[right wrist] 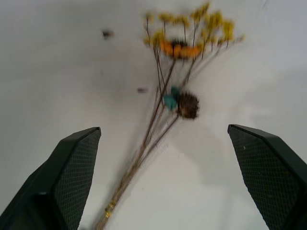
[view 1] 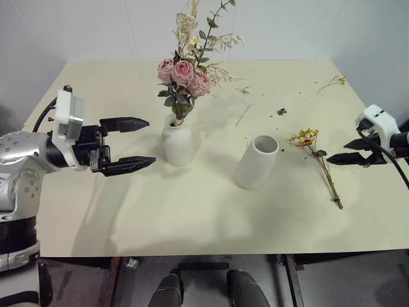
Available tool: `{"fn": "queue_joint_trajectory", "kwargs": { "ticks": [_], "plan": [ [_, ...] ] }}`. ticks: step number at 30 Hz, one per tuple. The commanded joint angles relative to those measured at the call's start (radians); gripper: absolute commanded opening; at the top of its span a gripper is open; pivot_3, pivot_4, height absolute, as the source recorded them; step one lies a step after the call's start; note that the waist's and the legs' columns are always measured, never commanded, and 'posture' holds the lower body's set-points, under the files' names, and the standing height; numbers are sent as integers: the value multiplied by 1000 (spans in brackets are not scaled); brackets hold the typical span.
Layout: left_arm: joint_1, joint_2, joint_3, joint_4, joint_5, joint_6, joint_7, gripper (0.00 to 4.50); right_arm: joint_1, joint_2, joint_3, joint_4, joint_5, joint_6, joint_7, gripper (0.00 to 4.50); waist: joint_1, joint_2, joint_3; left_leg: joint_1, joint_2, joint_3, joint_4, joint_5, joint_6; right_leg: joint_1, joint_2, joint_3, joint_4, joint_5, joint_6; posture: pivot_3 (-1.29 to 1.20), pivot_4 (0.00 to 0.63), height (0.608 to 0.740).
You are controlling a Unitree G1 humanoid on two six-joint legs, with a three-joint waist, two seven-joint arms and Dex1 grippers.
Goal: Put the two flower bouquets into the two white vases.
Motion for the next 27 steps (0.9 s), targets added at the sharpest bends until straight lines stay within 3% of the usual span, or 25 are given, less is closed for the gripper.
{"fn": "queue_joint_trajectory", "kwargs": {
  "ticks": [1, 5, 8, 19, 24, 27],
  "plan": [
    [37, 9, 63, -90, -62, 21, 46, 4481, -45, 12, 15, 103, -74, -58, 17, 4500, 1, 0, 0, 0, 0, 0, 0, 0, 0, 0, 0, 0, 0, 0, 0, 0, 150, 740],
    [89, 8, 89, -159, -102, 47, 98, 4481, -66, 42, 41, 183, -140, -91, 47, 4500, 2, 0, 0, 0, 0, 0, 1, 0, 0, 0, 0, 0, 1, 0, 0, 0, 150, 740],
    [105, 12, 98, -170, -110, 42, 118, 4500, -77, 76, 44, 225, -181, -133, 9, 3923, 3, 0, 0, 0, 0, 0, 2, 0, 0, 1, 0, 0, 1, 0, 0, 0, 150, 740],
    [82, 13, 63, -126, -106, 9, 112, 4500, -103, 96, -50, 259, -177, -175, -27, 115, 2, 0, 0, 1, 0, 0, 3, 0, 0, 1, 0, 0, 2, 1, 0, 0, 150, 740],
    [49, 4, 19, -75, -82, -27, 94, 4500, -79, 80, -159, 220, -107, -197, -53, 44, 2, 0, 0, 1, 0, 0, 3, 0, 0, 1, 0, 0, 3, 1, 0, 0, 150, 740],
    [10, -16, -12, -26, -68, -51, 92, 4500, -51, 82, -305, 103, 18, -228, -80, 44, 2, 0, 0, 1, 0, 0, 3, 0, 0, 1, 0, 1, 3, 1, 0, 0, 150, 740]
  ]
}}
